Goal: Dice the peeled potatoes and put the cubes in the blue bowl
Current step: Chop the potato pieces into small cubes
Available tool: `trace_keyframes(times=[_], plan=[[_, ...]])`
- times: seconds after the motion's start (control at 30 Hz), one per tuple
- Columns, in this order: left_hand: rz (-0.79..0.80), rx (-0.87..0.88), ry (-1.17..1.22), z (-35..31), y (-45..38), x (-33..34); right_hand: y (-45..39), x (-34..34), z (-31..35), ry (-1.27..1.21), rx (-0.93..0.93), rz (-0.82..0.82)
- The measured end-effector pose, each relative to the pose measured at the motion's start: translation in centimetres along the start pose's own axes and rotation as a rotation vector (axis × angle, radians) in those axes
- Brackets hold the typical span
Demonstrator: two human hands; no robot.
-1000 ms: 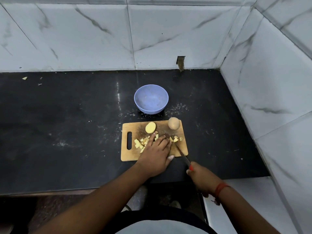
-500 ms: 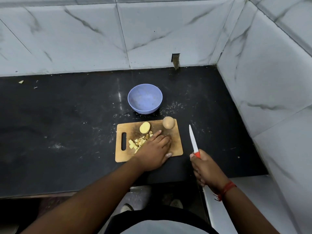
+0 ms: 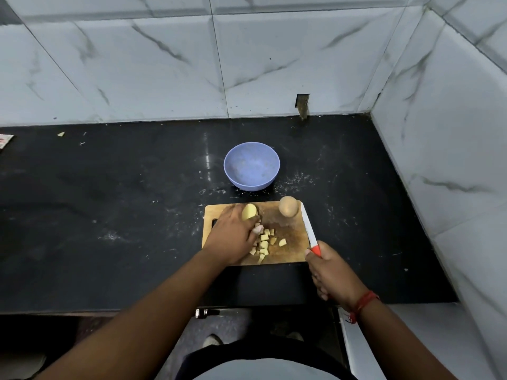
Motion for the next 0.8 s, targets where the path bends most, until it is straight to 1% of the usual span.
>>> trace_keyframes(times=[0.1,0.2,0.33,0.4,0.47,0.57,0.6,0.63,0.73,0.8], plan=[[-0.002,-0.018,0.12,0.5,0.3,-0.4,-0.5,0.4,-0.2,0.029,0.008,0.012],[-0.043,-0.031,0.2,1.3,0.6,-0.7,-1.1,0.8,-0.7,0.081,0.017,-0.022],[-0.091,0.042,0.223,1.0,1.0,-1.2,-2.8,1.5,-0.7,0.234,0.006,-0.186],[-0.082,0.068,0.236,0.3,1.2,-1.0,-4.0,2.2,-0.4,0.247,-0.001,-0.243],[-0.087,0.086,0.255,-0.6,1.3,-0.8,-5.3,3.2,-0.2,0.197,-0.045,-0.221],[-0.102,0.129,0.251,-1.5,1.4,-0.6,-6.6,4.3,0.3,0.111,-0.071,-0.108],[-0.093,0.14,0.239,-1.8,1.5,-0.6,-6.8,4.4,0.5,0.065,-0.072,-0.113],[-0.084,0.154,0.225,-2.1,1.6,-0.4,-6.8,4.1,0.7,0.007,-0.078,-0.157],[-0.073,0.232,0.162,-3.5,1.5,0.2,-6.4,2.1,0.4,-0.103,-0.097,-0.368],[-0.05,0.285,0.101,-5.2,1.1,1.2,-6.0,1.0,-0.2,-0.157,-0.097,-0.396]])
Point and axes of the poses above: each hand's wrist, its own y-axis away from the middle knuckle, its own x-axis out of the palm, z = x × y, the point moved 2 cm from there along -y, towards the middle knuckle, and after that the axes turned 9 degrees about z, right-handed, at the moved point
